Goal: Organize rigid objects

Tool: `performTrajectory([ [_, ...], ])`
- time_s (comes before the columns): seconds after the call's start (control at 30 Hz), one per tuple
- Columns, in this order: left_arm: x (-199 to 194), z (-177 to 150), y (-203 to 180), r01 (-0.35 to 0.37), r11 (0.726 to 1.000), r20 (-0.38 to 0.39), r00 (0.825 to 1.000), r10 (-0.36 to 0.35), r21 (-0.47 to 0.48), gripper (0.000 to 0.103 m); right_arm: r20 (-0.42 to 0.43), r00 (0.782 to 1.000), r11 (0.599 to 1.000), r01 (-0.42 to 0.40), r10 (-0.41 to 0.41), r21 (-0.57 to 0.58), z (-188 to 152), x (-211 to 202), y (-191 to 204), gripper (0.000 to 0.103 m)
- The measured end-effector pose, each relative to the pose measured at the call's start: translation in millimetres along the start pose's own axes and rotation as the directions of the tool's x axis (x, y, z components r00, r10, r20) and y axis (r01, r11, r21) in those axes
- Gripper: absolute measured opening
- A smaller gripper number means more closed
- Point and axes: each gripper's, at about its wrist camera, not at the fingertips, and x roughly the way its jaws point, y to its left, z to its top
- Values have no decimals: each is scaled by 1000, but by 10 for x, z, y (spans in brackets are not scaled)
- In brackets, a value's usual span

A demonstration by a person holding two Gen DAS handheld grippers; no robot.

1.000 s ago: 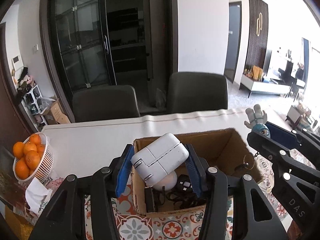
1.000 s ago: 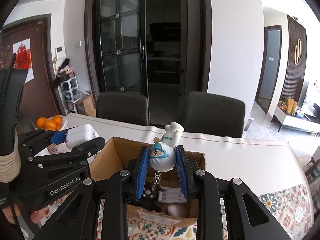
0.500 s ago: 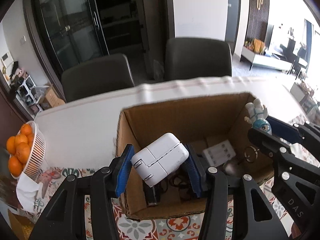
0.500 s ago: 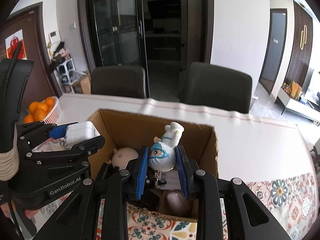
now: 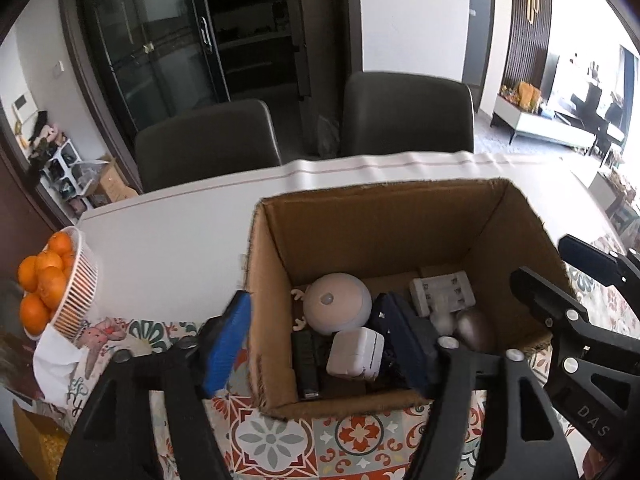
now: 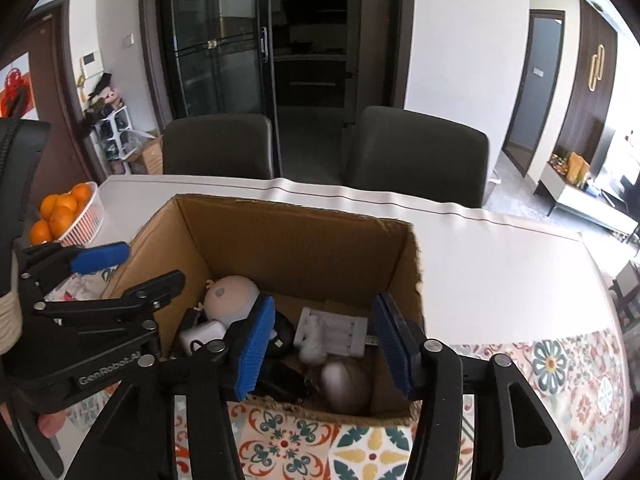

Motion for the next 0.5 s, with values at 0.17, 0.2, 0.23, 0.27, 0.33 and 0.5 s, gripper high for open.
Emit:
performTrajectory([
  [0.17,-338,-99,34,-50,998,63,997,52,-31,89,26,999,998,43,-44,39,-28,-228,-44,68],
  [0.2,-388,-111,39,-57,998,71,996,59,-34,90,30,998,998,46,-47,44,-30,-269,-43,70],
  [0.23,-479,-143,42,-67,997,83,994,70,-40,93,35,998,997,51,-53,49,-42,-321,-47,71],
  [0.27,-534,-154,42,-71,997,91,993,75,-42,96,41,997,997,58,-60,52,-59,-380,-55,72],
  [0.33,-672,-188,47,-78,996,115,990,83,-46,99,55,996,996,69,-72,58,-90,-517,-50,75],
  [0.5,-1082,-307,48,-101,993,183,977,111,-62,103,85,991,993,93,-100,75,-177,-878,-59,84],
])
